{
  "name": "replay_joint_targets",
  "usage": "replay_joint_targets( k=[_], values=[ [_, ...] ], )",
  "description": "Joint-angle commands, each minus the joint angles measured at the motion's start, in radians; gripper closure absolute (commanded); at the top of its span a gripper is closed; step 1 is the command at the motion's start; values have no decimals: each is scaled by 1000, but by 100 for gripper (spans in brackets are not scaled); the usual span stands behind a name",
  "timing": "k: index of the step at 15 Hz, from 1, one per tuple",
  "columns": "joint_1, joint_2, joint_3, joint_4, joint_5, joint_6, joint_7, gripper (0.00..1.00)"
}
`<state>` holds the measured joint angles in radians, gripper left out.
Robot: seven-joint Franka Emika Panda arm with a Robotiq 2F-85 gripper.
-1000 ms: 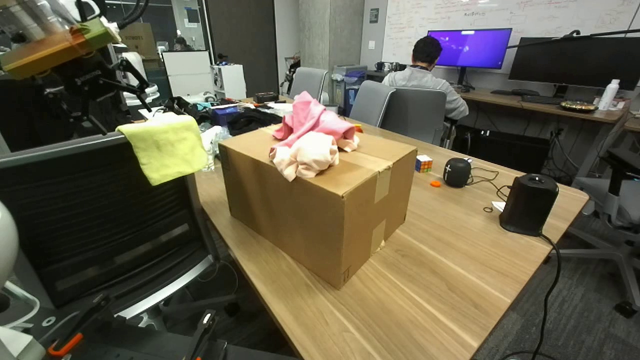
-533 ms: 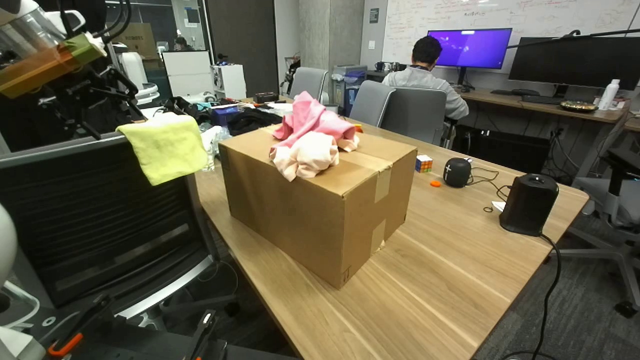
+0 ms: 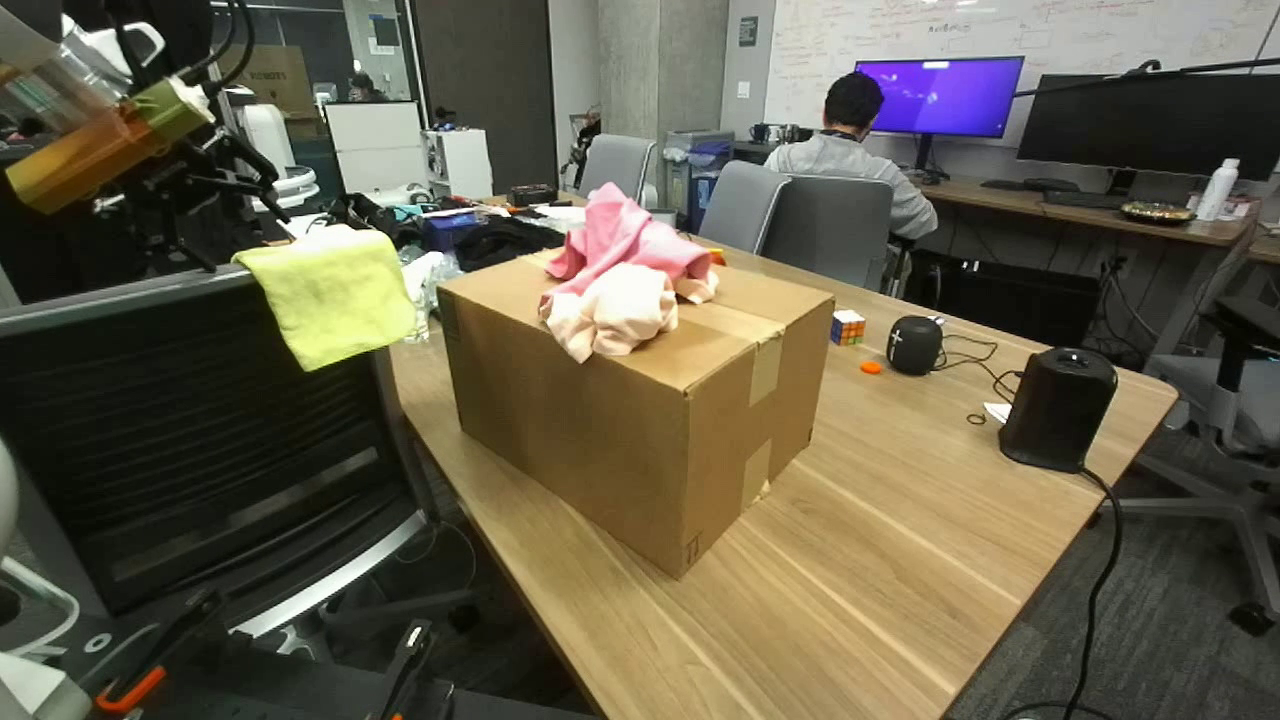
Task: Move the clothes from the chair headrest to the box
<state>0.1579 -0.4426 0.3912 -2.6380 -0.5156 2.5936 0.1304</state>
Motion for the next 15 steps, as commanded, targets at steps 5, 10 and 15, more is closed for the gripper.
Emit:
replay_joint_targets(
  k=[5, 10, 15],
  values=[
    [-65, 37, 48, 16, -99, 72, 106, 0],
    [-91, 64, 76, 18, -146, 86, 166, 0],
    [-133, 104, 107, 33, -202, 85, 218, 6]
  ],
)
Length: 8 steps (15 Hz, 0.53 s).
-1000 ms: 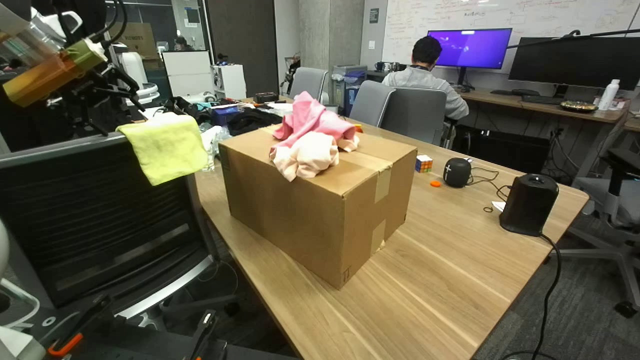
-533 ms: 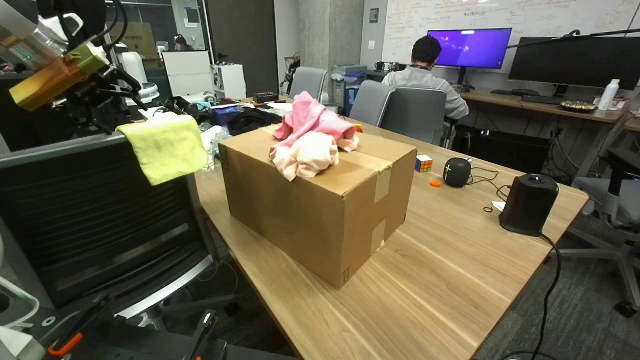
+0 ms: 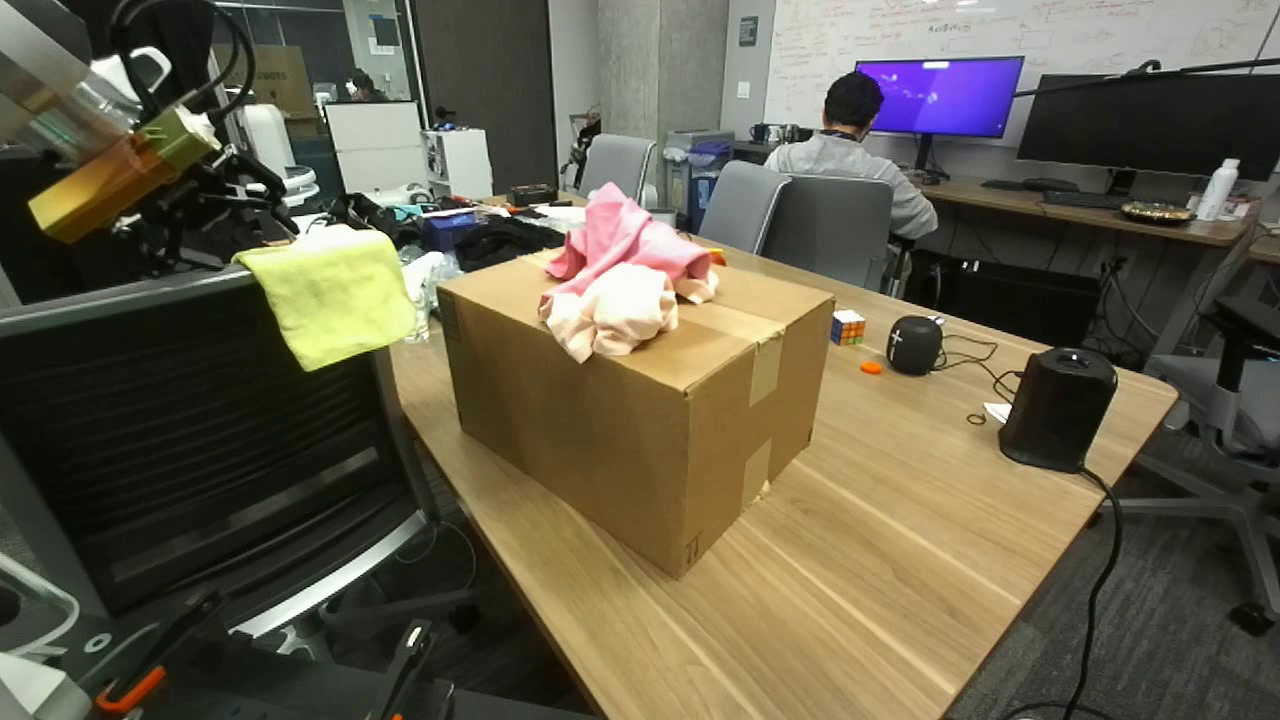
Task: Move the clothes from the chair headrest to the box
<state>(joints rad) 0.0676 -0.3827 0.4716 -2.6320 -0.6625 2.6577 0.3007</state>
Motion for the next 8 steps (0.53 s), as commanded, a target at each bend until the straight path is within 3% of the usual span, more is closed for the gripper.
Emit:
replay_joint_targets(
  k=[1, 8],
  values=[
    [-45, 57, 28, 32, -56, 11, 43, 26],
    [-54, 78, 18, 53, -66, 19, 30, 79]
  ],
)
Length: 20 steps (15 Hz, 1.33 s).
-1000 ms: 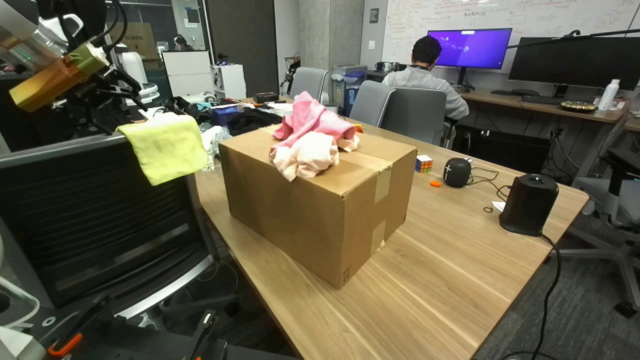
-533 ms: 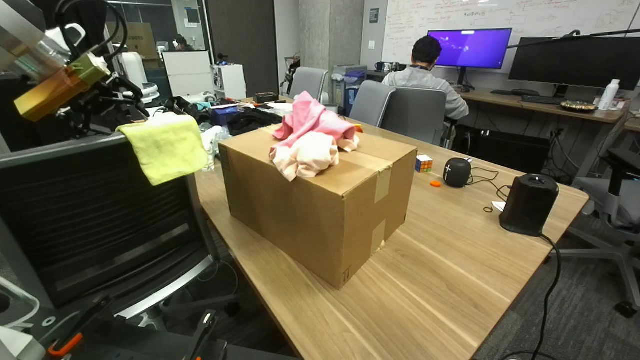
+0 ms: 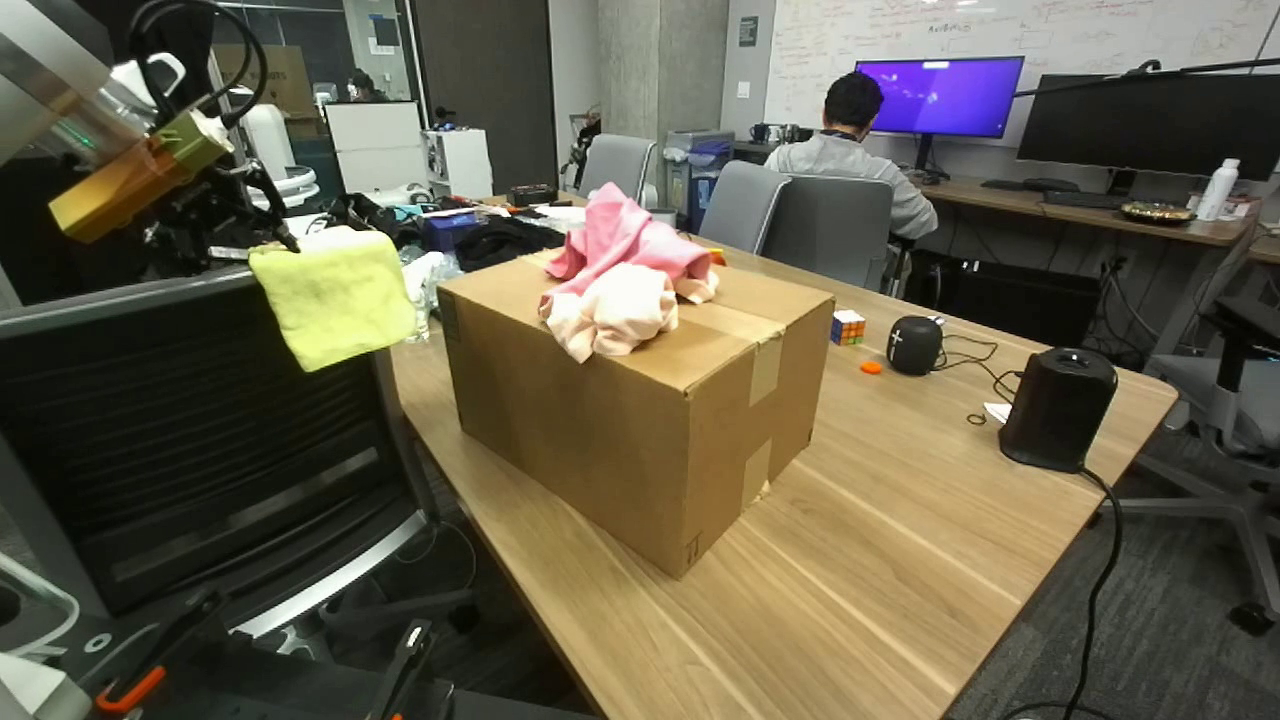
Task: Move the clothes from the chair headrest to the box
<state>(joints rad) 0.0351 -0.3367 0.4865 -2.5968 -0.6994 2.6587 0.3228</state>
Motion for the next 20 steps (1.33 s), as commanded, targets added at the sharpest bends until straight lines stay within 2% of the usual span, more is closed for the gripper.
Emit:
replay_joint_targets(
  k=[1, 2, 5, 7, 13, 20],
  values=[
    [-18, 32, 0, 19, -23, 16, -2, 86],
    [-16, 29, -4, 19, -18, 19, -3, 94],
    [-14, 9, -18, 14, -9, 34, -12, 98],
    [-1, -11, -36, 6, 9, 49, -31, 94],
    [62, -62, -133, 44, 114, 63, -124, 94],
    [-5, -69, -203, 215, 180, 22, -130, 94]
  ],
)
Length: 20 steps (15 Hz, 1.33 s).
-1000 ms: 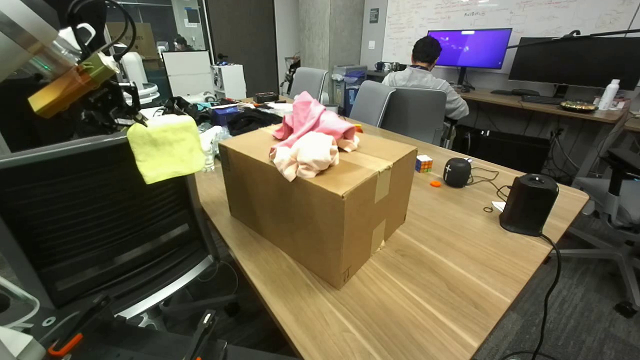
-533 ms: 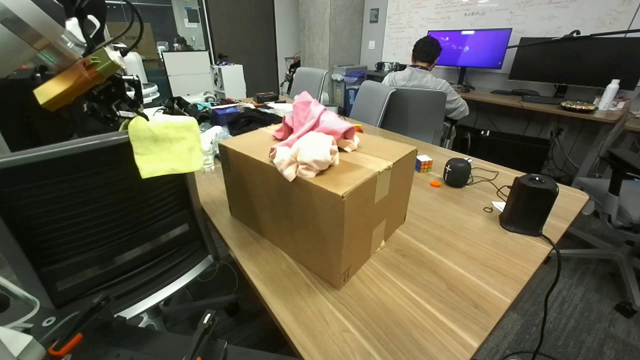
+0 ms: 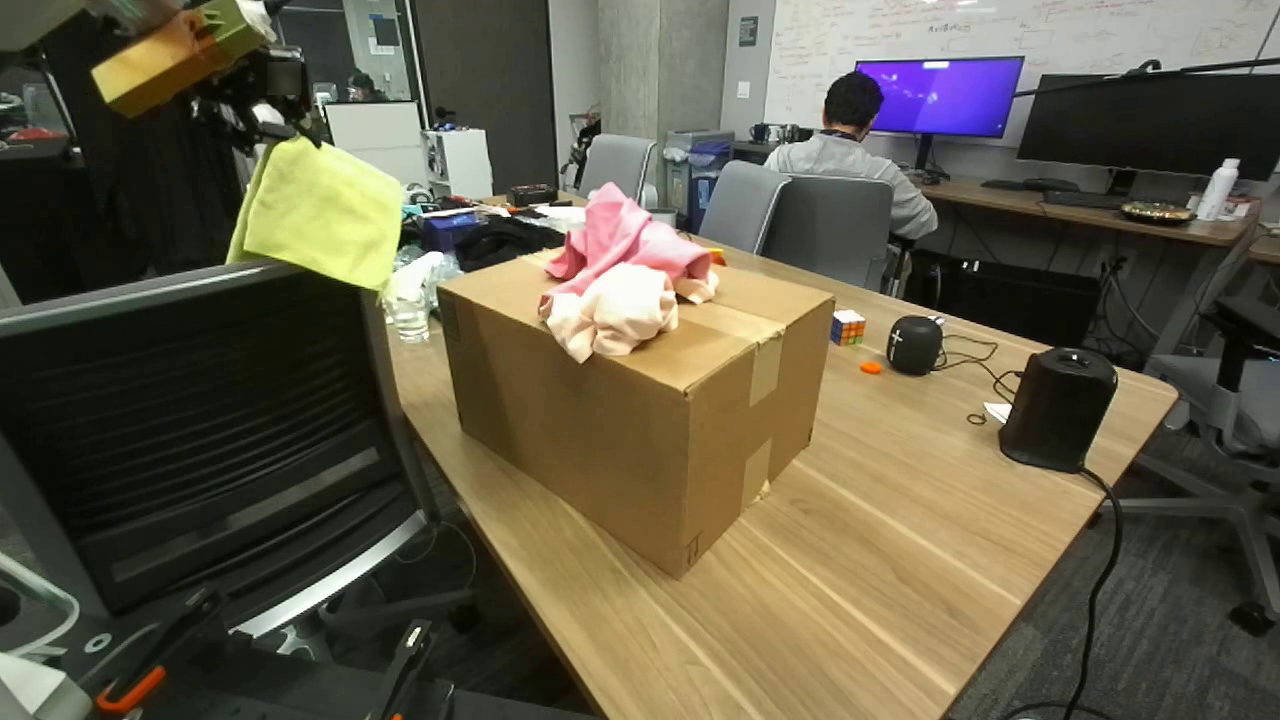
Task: Move the clothes from the chair headrest to the box
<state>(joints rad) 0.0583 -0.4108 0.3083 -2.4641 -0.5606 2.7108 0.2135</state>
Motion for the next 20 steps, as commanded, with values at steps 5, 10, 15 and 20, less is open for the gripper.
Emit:
replay_joint_targets(
  k=[5, 10, 15, 20],
  values=[
    [-121, 41, -63, 193, 24, -86, -5, 94],
    [-213, 103, -85, 291, -29, -151, 43, 95],
    [-267, 179, -122, 369, -150, -184, 158, 96],
    [-229, 221, -168, 412, -210, -276, 145, 52]
  ],
)
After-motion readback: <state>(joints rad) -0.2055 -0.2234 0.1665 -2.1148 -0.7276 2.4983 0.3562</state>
